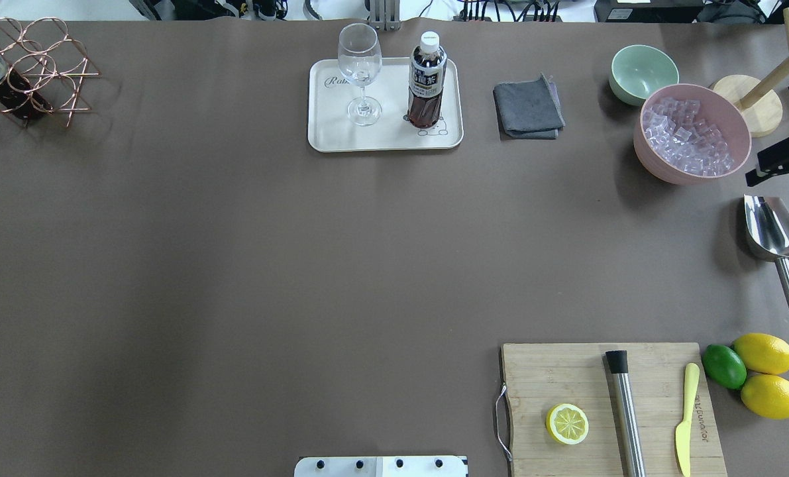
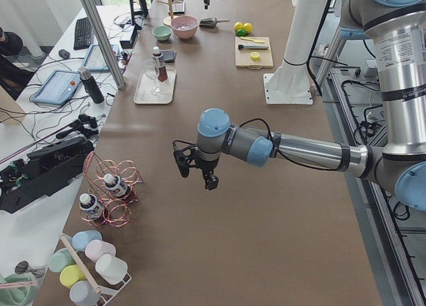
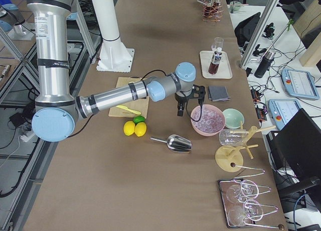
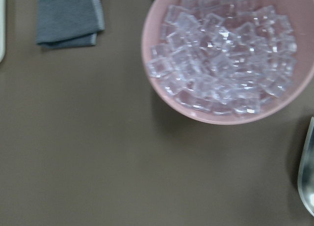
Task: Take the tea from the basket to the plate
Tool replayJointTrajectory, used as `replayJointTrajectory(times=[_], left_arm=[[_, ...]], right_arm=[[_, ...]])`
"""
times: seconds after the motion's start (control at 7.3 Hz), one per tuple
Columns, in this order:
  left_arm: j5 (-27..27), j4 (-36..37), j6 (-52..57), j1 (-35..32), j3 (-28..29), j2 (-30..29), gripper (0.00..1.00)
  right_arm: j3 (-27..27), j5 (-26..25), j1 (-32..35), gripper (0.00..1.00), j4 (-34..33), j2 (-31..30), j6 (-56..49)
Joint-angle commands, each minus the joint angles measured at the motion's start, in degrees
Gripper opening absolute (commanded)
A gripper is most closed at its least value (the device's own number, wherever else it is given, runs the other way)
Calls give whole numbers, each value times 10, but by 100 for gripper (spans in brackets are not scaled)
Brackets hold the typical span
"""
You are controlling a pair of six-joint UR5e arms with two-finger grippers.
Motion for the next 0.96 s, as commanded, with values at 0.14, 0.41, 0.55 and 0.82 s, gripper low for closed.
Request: replayJointTrajectory(times=[0.14, 0.41, 0.55, 0.82], left_arm=[[2, 2, 346, -21, 25, 75, 91], [-50, 25, 357, -21, 48, 67, 97], [-73, 50, 357, -22, 47, 68, 97], [-69, 56, 356, -53, 53, 61, 98]], right_arm=[[-52, -71, 78, 100, -38, -83, -202], [-52, -80, 135, 100, -39, -132, -272], [-51, -76, 153, 100, -39, -154, -273], [-52, -79, 163, 100, -39, -160, -295]])
